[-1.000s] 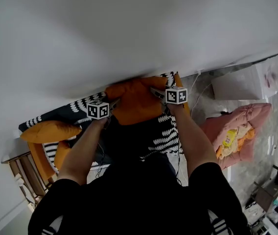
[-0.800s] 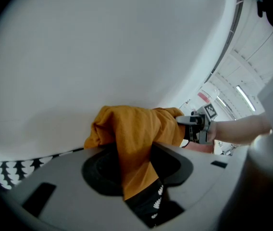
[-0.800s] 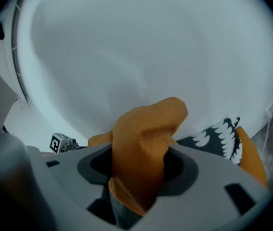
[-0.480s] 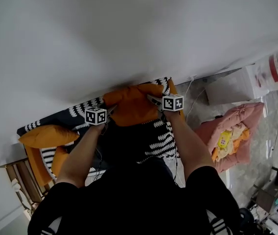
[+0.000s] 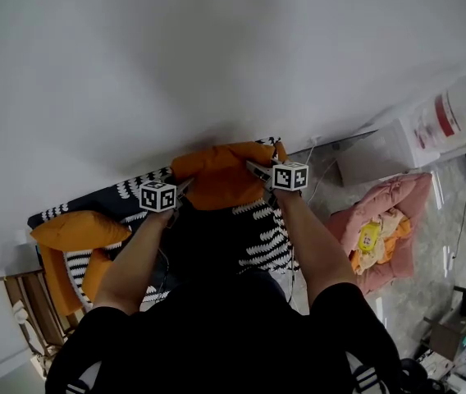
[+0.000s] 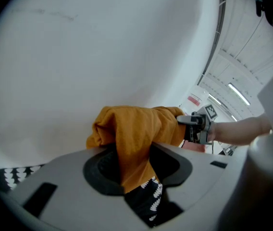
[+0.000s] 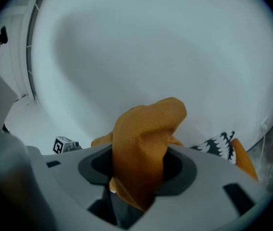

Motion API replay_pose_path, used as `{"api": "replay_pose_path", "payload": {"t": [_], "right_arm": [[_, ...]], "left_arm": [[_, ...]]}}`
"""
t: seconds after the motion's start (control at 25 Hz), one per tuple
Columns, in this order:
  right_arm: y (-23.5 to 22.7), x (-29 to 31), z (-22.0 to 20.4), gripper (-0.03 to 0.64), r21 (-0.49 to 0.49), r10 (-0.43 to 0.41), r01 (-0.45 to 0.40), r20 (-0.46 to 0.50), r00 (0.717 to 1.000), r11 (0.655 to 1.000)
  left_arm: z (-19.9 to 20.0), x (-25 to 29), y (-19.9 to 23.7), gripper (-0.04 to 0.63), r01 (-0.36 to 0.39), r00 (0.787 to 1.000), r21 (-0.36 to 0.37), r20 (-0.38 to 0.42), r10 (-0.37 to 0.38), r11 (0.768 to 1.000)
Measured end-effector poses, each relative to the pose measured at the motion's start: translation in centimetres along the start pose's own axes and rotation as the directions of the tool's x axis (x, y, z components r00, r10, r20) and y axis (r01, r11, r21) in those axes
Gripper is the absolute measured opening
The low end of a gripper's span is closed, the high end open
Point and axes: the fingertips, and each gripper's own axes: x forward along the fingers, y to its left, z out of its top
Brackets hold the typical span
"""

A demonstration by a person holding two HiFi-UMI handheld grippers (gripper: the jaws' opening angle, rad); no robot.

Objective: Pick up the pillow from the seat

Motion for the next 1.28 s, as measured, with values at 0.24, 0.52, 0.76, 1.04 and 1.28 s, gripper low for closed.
{"api": "replay_pose_path", "payload": {"t": [0.24,0.52,0.76,1.04,1.28], "right_arm": [[2.8,-2.3,1.2,0.215,-0.015,0.014,-0.013,0.047,0.999,1.0],[5.6,-5.5,2.3,0.216,-0.03,0.017,-0.014,0.093,0.996,0.999],[8.4,-8.1,2.5,0.218,-0.047,0.035,-0.03,0.113,0.993,0.998],[10.7,-10.6,2.9,0.218,-0.049,0.038,-0.031,0.146,0.989,0.998],[12.9,-12.9,3.7,0.218,-0.05,0.043,-0.035,0.181,0.983,0.998]], "left_arm": [[2.4,-2.9,-2.3,0.156,0.015,0.998,0.046,0.068,-0.018,0.999],[4.4,-5.6,-5.3,0.153,0.031,0.991,0.108,0.124,-0.045,0.994],[4.8,-7.9,-7.6,0.152,0.041,0.987,0.145,0.147,-0.062,0.989],[5.6,-9.7,-9.8,0.15,0.078,0.983,0.183,0.151,-0.106,0.98],[7.2,-11.8,-12.1,0.149,0.086,0.973,0.222,0.189,-0.129,0.971]]}}
